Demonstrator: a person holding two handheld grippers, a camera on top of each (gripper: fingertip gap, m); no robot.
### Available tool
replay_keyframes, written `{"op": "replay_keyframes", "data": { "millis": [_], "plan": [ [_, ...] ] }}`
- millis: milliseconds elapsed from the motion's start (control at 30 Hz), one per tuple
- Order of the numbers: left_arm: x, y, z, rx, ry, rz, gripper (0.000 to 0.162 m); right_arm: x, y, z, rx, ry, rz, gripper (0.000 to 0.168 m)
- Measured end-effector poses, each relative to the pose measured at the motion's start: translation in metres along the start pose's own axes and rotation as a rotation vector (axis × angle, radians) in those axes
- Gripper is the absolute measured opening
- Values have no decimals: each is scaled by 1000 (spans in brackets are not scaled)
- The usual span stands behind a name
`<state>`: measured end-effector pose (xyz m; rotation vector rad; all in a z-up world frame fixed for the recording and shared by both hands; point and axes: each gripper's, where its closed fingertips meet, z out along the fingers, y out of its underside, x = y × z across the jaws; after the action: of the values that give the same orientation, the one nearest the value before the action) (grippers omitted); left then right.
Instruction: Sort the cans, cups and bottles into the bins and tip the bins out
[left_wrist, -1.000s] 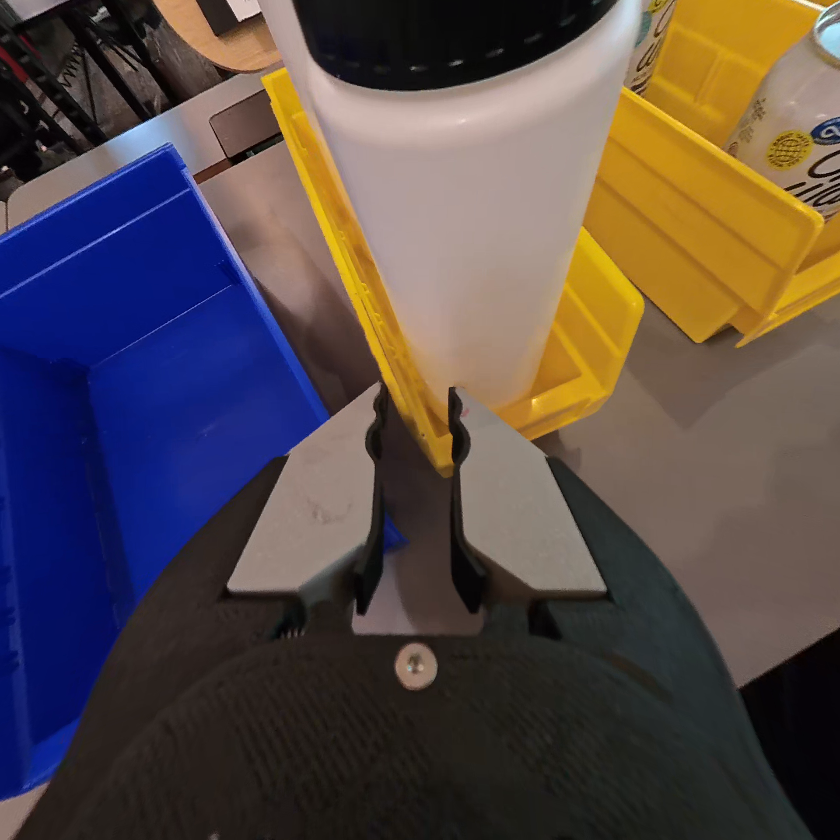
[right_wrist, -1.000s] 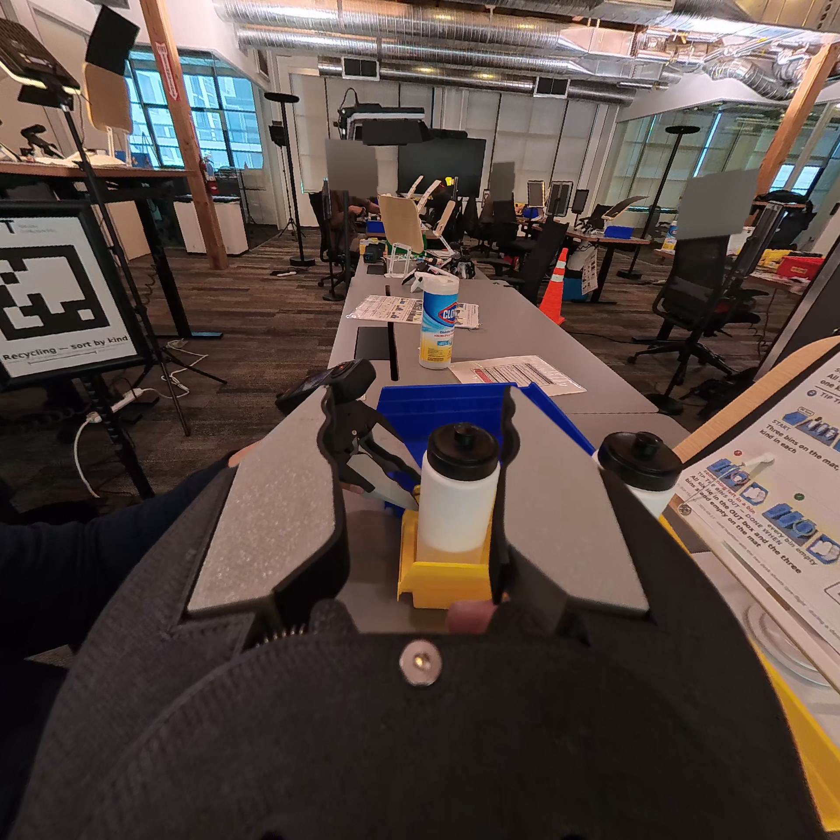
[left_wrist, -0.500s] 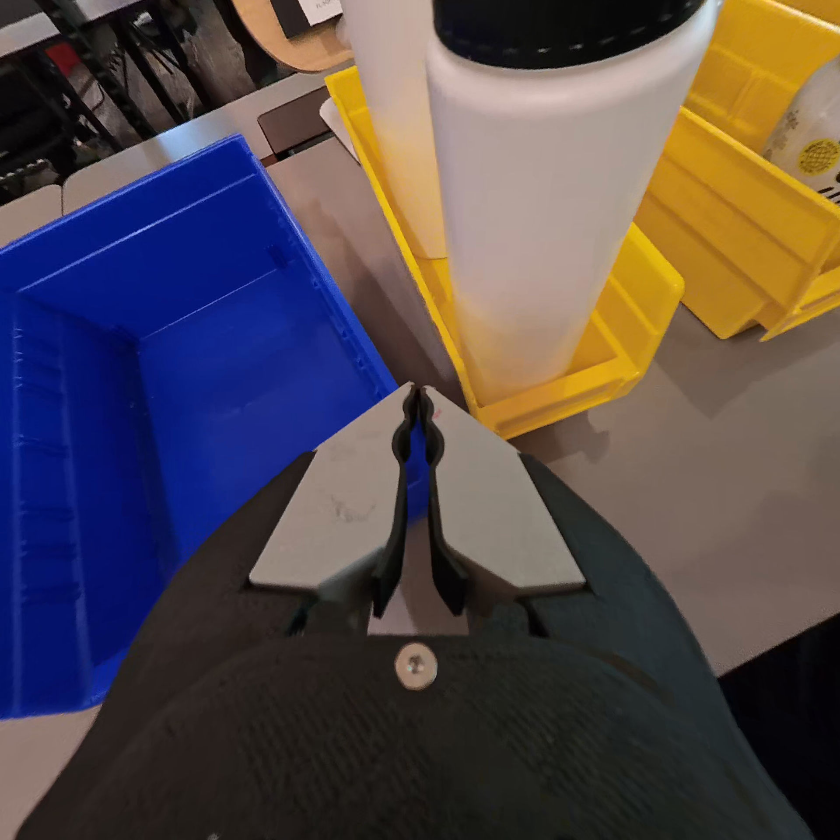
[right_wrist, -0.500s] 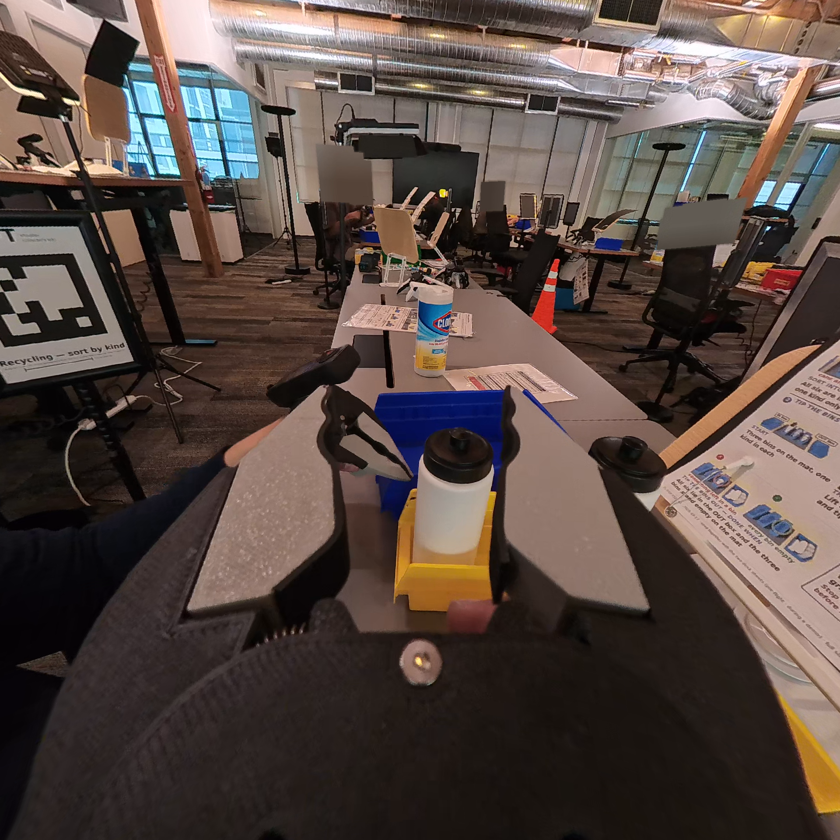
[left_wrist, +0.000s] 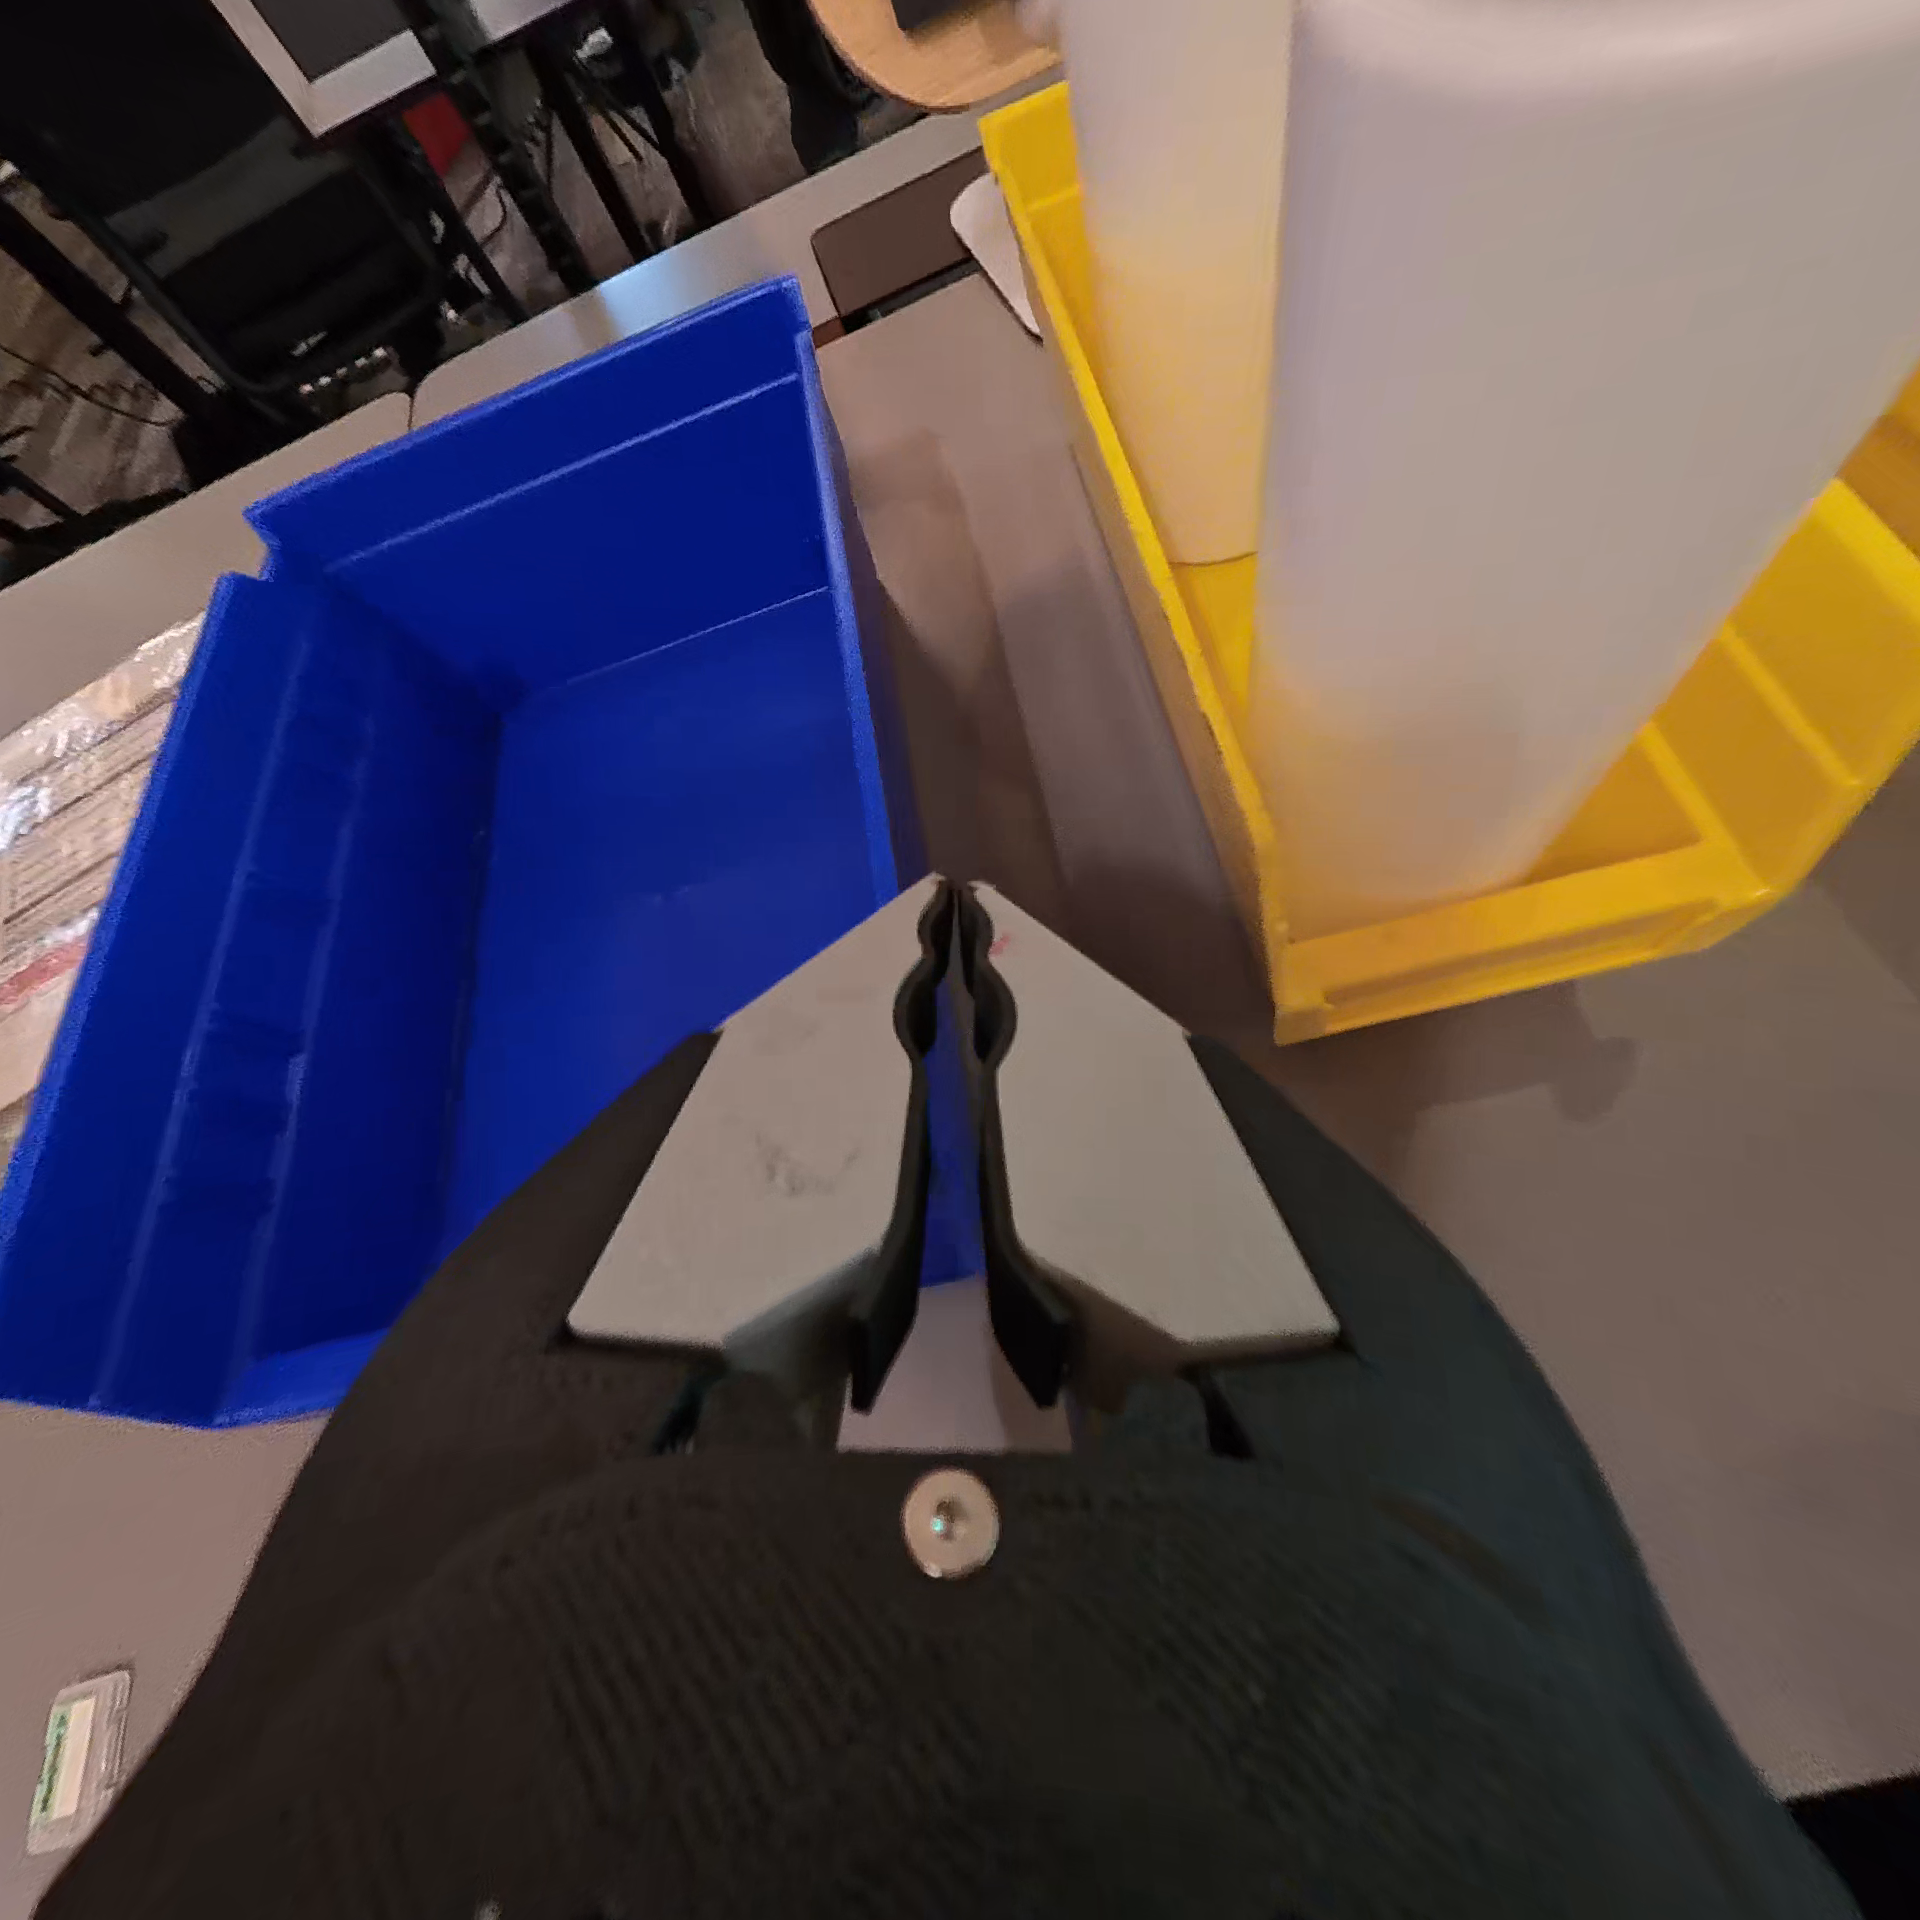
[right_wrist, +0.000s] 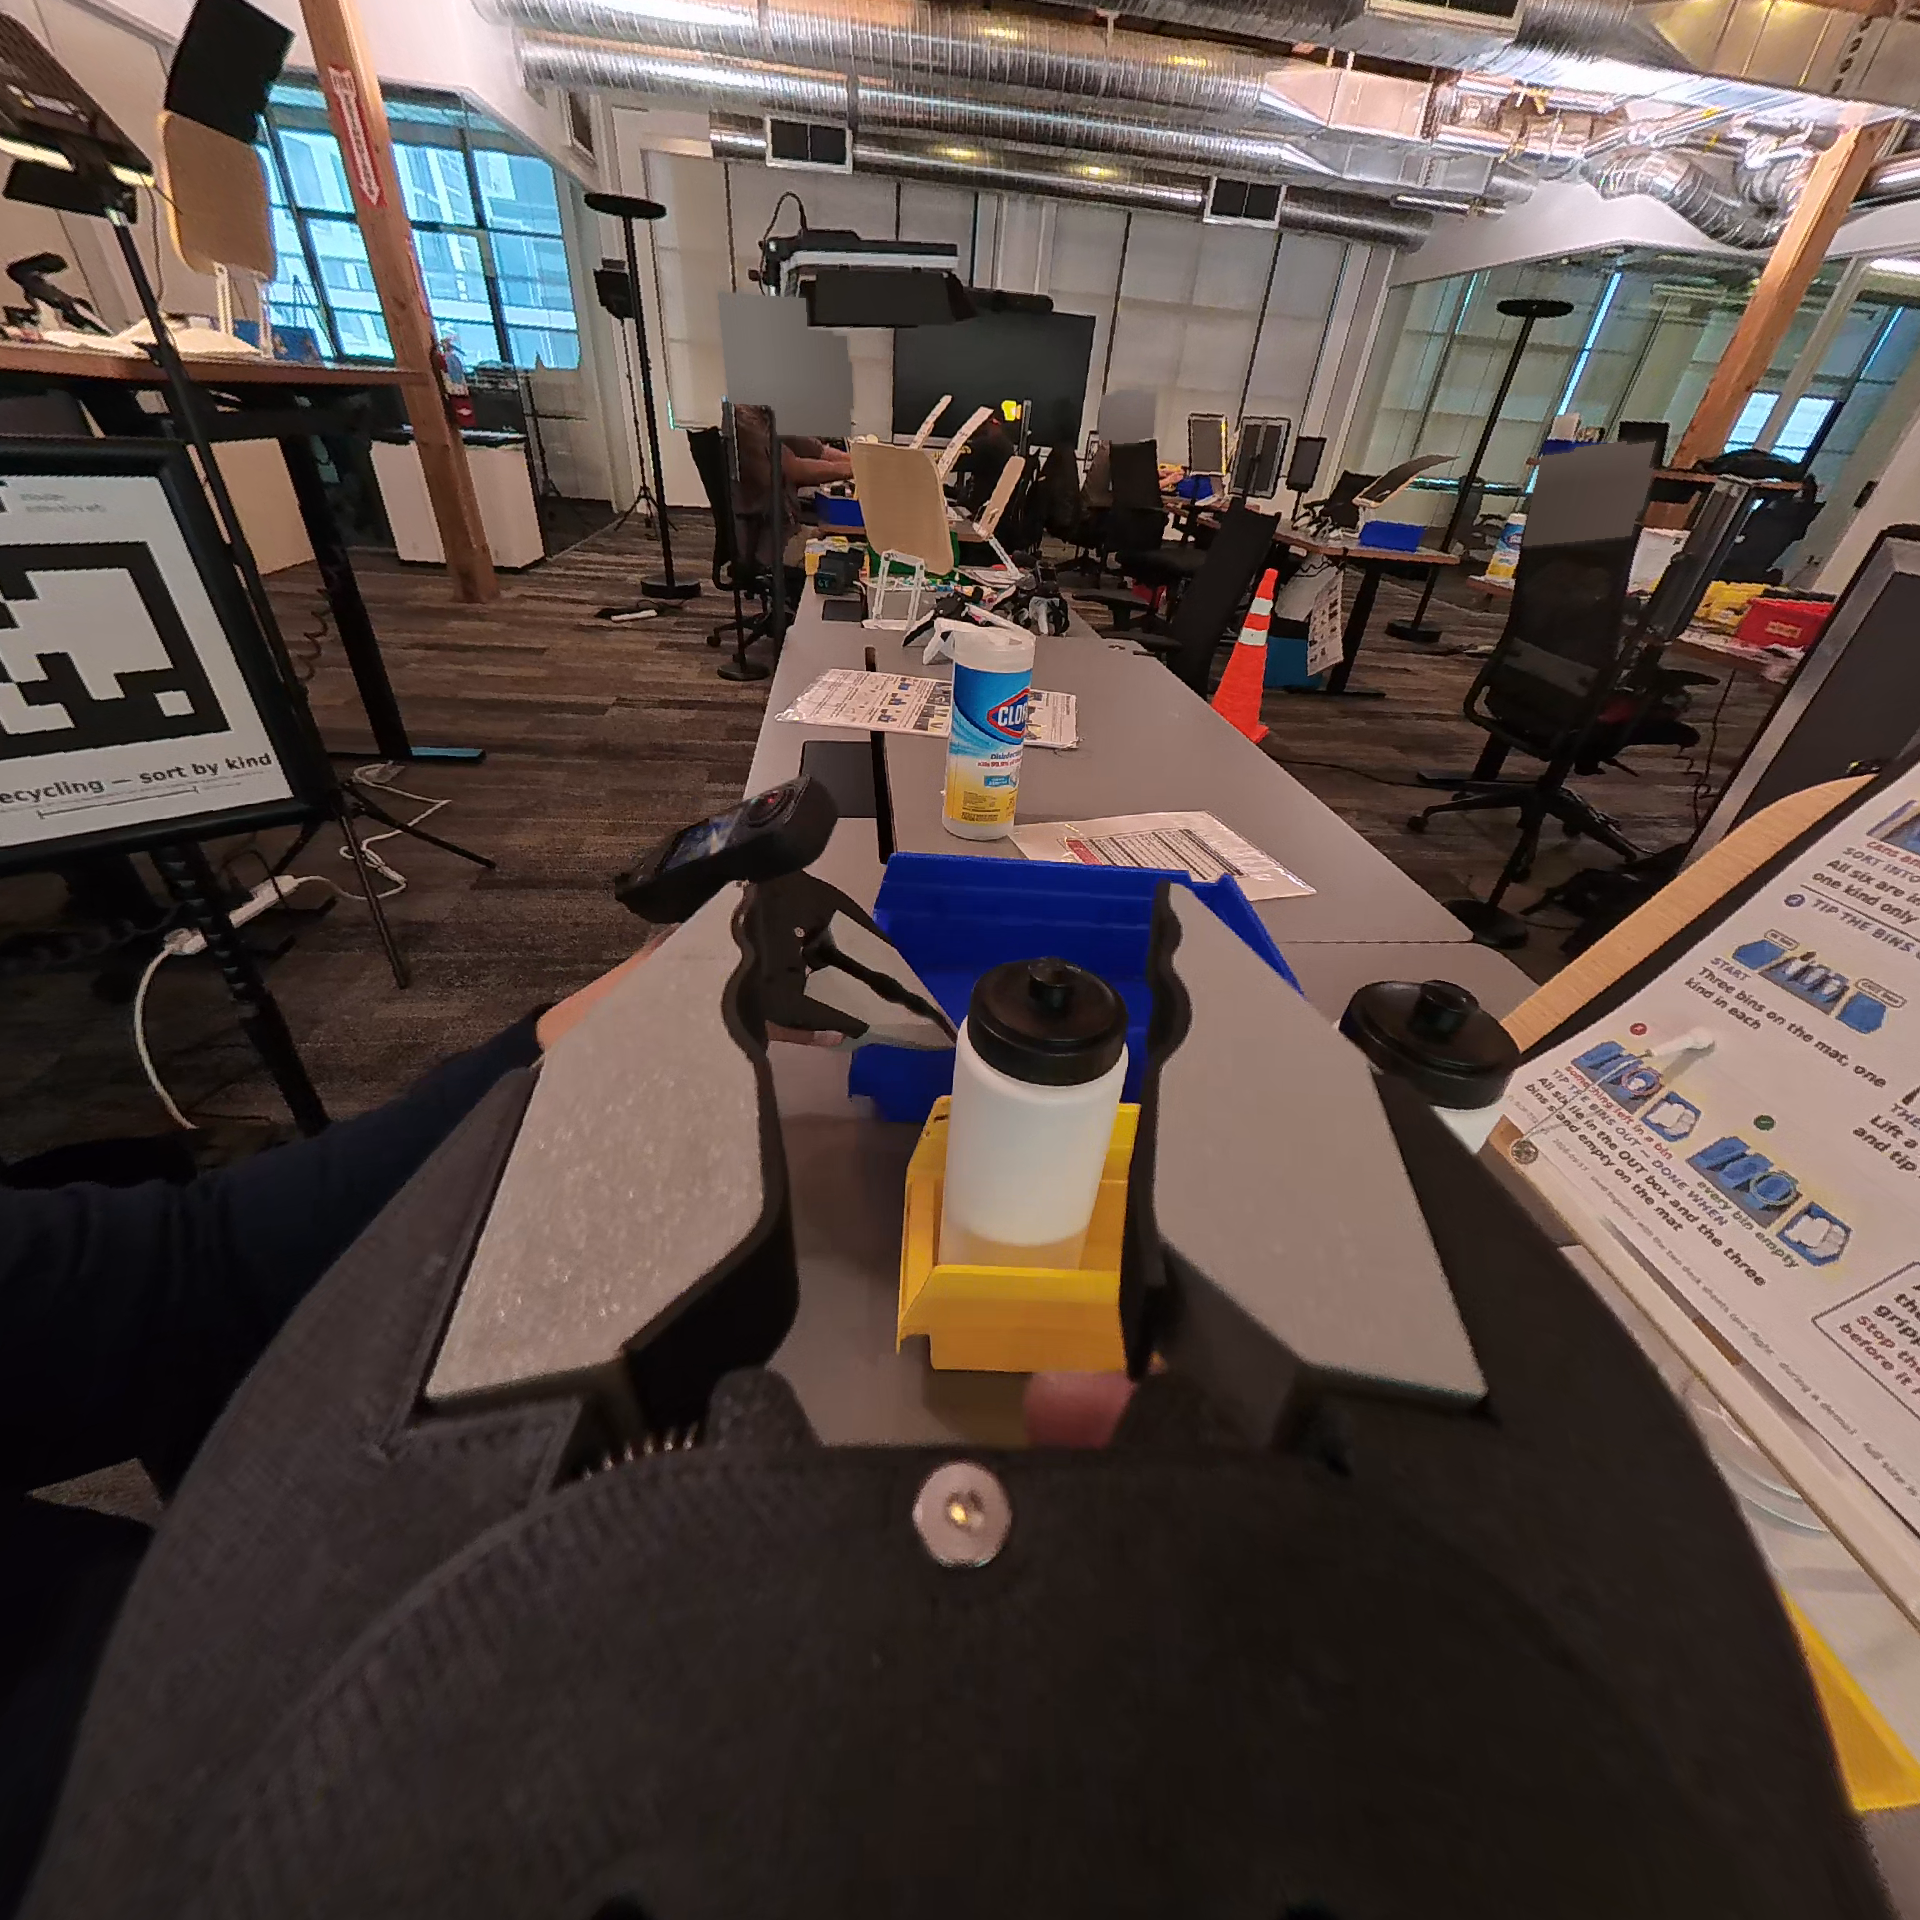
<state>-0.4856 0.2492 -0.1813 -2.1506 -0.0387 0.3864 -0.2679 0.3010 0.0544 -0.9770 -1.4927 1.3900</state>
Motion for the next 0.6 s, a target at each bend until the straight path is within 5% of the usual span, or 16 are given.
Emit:
{"op": "replay_keyframes", "data": {
  "millis": [267,467,600],
  "plan": [
    [-2,-23,-22,94,-35,-24,39,5,-12,-14,46,25,-4,73],
    [-1,-66,-50,354,-37,-95,82,12,-15,-17,72,38,10,83],
    [-5,-83,-63,463,-104,-107,90,62,0,-15,-7,394,-91,89]
  ]
}}
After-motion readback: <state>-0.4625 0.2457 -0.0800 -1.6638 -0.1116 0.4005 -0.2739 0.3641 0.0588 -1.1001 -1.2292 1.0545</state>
